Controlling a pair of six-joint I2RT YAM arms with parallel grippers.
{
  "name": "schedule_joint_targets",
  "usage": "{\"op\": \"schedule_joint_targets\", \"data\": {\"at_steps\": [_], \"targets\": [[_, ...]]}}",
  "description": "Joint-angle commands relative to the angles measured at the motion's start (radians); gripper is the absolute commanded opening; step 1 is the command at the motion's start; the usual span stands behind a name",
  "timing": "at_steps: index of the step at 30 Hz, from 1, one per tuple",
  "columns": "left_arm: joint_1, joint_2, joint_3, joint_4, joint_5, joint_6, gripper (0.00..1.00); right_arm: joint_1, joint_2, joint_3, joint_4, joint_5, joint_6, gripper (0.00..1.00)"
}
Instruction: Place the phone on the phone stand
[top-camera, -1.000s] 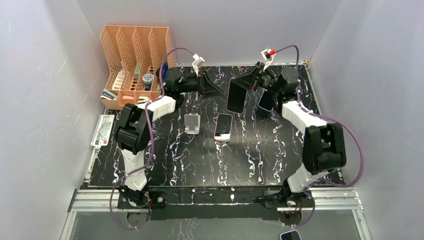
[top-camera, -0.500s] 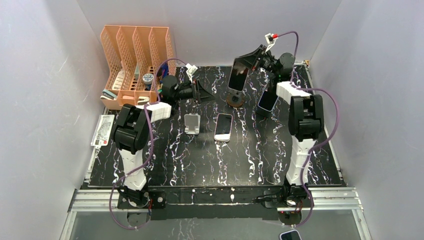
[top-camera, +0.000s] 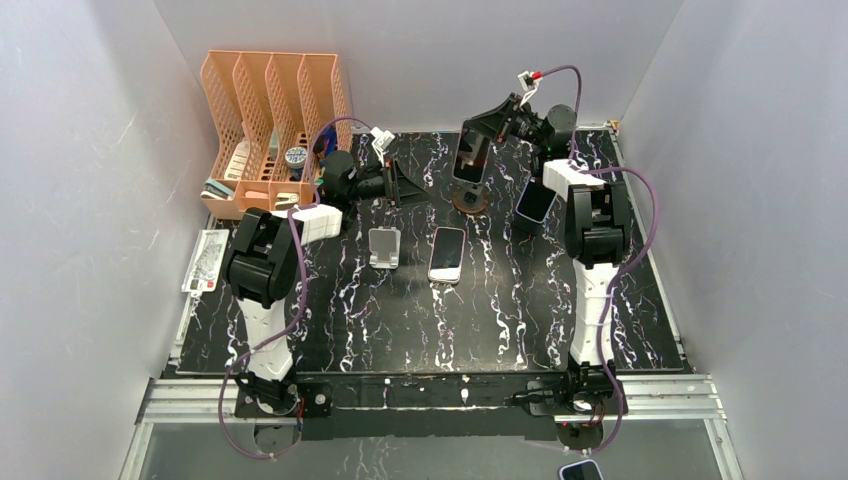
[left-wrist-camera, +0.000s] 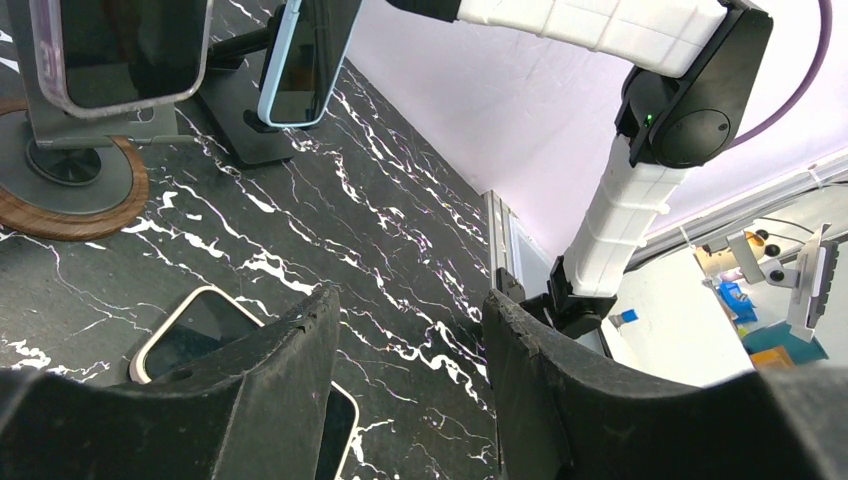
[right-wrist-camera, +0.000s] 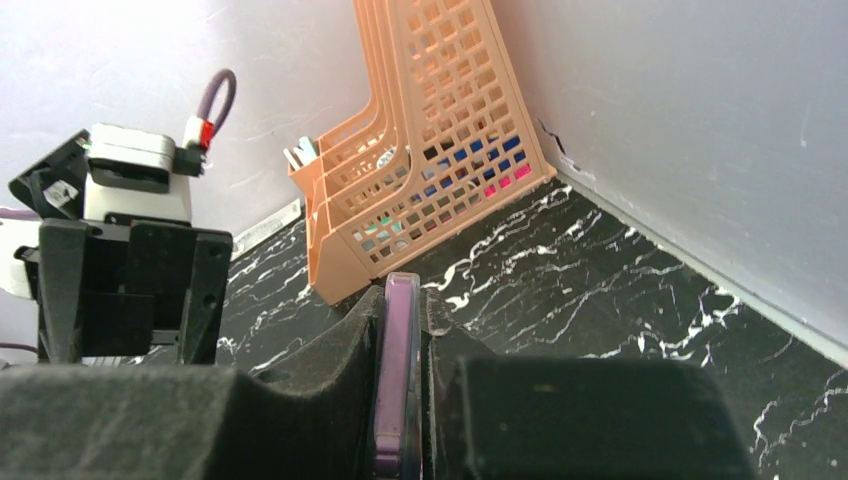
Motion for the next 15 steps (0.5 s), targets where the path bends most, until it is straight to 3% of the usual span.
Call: {"op": "schedule_joint_targets", "data": {"at_steps": [1, 15], "targets": [[-0.002, -0.049, 0.0, 0.021, 0.013, 0.011, 0.52, 0.002, -0.059, -0.04, 0.019, 0.015, -0.05, 0.01], [-0.002, -0.052, -0.007, 0.021, 0.016, 0.011, 0.52, 0.002, -0.075, -0.073, -0.012, 0.034, -0.12, 0.01]]}}
